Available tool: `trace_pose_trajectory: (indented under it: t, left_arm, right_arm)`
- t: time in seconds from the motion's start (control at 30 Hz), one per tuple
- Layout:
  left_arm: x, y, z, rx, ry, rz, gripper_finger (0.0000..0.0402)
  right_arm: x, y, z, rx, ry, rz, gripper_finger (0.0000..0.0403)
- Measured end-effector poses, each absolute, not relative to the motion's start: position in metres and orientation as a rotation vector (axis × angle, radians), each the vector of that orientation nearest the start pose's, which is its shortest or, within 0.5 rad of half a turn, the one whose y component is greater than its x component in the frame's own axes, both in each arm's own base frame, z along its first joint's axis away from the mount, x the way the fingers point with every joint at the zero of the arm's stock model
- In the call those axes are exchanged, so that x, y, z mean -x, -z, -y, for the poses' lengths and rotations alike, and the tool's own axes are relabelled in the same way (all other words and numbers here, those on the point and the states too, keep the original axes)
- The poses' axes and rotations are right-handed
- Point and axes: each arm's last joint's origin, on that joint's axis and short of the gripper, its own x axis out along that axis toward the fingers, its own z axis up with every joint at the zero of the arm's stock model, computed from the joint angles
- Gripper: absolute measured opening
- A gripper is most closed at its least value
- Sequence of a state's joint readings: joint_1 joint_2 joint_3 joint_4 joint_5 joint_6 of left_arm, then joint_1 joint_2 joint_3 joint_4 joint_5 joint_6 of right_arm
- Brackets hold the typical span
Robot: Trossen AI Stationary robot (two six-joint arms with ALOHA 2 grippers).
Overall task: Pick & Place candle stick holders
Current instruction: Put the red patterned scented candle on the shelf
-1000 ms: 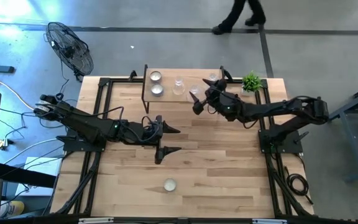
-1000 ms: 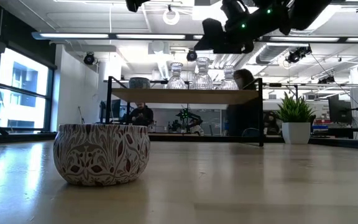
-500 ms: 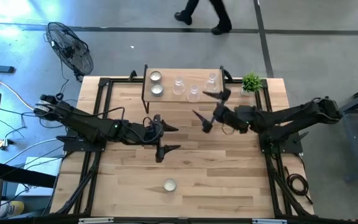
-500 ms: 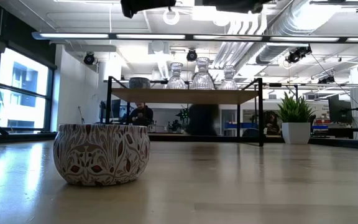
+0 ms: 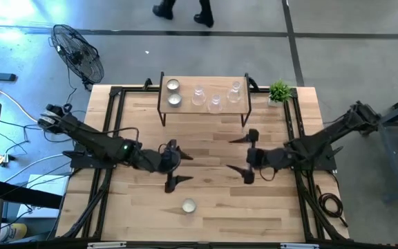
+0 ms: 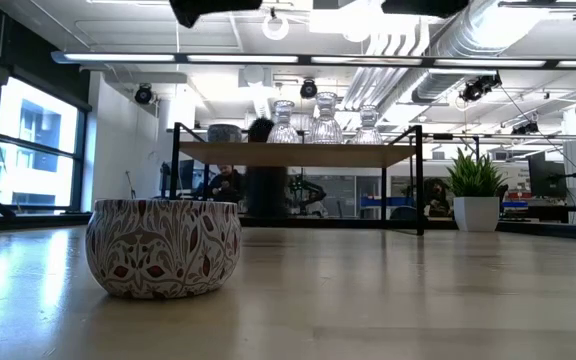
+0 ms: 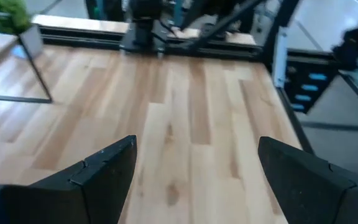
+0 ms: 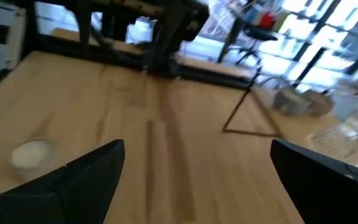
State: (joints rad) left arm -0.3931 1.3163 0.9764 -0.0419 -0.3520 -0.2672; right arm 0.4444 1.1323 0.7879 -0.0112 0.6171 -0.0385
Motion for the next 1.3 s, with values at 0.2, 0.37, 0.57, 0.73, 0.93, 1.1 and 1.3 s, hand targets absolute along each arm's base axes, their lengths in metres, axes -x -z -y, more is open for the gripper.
trace_pose_trajectory:
  t: [0.2, 0.37, 0.57, 0.73, 0.93, 1.1, 1.3]
  left_arm:
    - [-0.262, -0.291, 0.123, 0.114, 0.059, -0.445, 0.0331]
    - [-0.248, -0.28, 0.137, 0.098, 0.103, -0.567, 0.0331]
    - [-0.248, -0.267, 0.149, 0.127, 0.105, -0.633, 0.0331]
    - [-0.251, -0.26, 0.152, 0.145, 0.153, -0.68, 0.0331]
    - [-0.254, -0.262, 0.151, 0.138, 0.075, -0.63, 0.0331]
    - [-0.255, -0.263, 0.15, 0.206, 0.016, -0.598, 0.0331]
    - [-0.251, -0.258, 0.145, 0.296, -0.136, -0.624, 0.0331]
  right_arm:
    - [-0.22, -0.283, -0.107, 0.203, 0.117, -0.31, 0.0397]
    - [-0.216, -0.283, -0.113, 0.183, 0.096, -0.305, 0.0397]
    - [-0.213, -0.283, -0.119, 0.158, 0.075, -0.302, 0.0397]
    - [-0.212, -0.283, -0.12, 0.122, 0.069, -0.304, 0.0397]
    - [-0.211, -0.277, -0.119, 0.098, 0.081, -0.353, 0.0397]
    - [-0.21, -0.275, -0.118, 0.087, 0.089, -0.377, 0.0397]
    - [-0.21, -0.275, -0.118, 0.09, 0.097, -0.375, 0.0397]
